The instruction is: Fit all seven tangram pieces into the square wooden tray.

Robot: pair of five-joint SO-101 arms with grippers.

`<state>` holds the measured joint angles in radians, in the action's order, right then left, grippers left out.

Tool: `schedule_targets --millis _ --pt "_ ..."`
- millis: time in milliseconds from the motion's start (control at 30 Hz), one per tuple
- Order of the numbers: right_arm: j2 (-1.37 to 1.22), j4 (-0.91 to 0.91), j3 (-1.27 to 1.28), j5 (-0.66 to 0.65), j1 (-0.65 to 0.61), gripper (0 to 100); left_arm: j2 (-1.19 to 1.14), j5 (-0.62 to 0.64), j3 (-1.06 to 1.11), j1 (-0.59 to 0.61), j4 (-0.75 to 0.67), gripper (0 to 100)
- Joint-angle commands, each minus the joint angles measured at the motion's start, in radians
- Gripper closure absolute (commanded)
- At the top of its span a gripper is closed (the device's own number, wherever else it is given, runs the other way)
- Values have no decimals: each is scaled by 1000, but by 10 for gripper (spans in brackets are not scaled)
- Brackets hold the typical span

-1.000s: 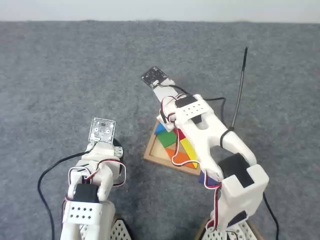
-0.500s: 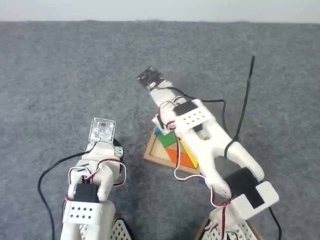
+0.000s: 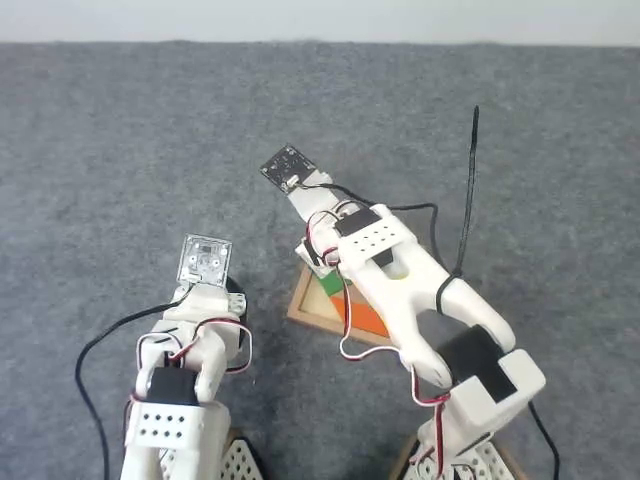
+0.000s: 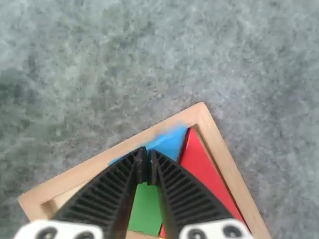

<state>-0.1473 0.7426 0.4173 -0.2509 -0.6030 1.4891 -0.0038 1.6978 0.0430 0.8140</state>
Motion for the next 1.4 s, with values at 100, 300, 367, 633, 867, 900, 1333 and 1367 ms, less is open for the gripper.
schedule_targets --millis 100,300,367,633,867,900,1333,1367 --pt "-42 -10 -37 -49 50 991 12 5 -8 5 2 986" --pt "-99 -7 -95 -52 71 991 12 5 -8 5 2 986" --pt "-107 -4 -101 -54 76 991 12 5 -8 5 2 986" --pt "-18 79 -115 -44 64 991 12 5 -8 5 2 986" --pt "102 -90 14 5 -22 991 12 5 -8 5 2 986" --pt "102 -125 34 3 -33 991 12 5 -8 5 2 986" --pt "58 -143 75 2 31 991 12 5 -8 5 2 986" --pt "41 -142 75 2 42 991 12 5 -8 5 2 986"
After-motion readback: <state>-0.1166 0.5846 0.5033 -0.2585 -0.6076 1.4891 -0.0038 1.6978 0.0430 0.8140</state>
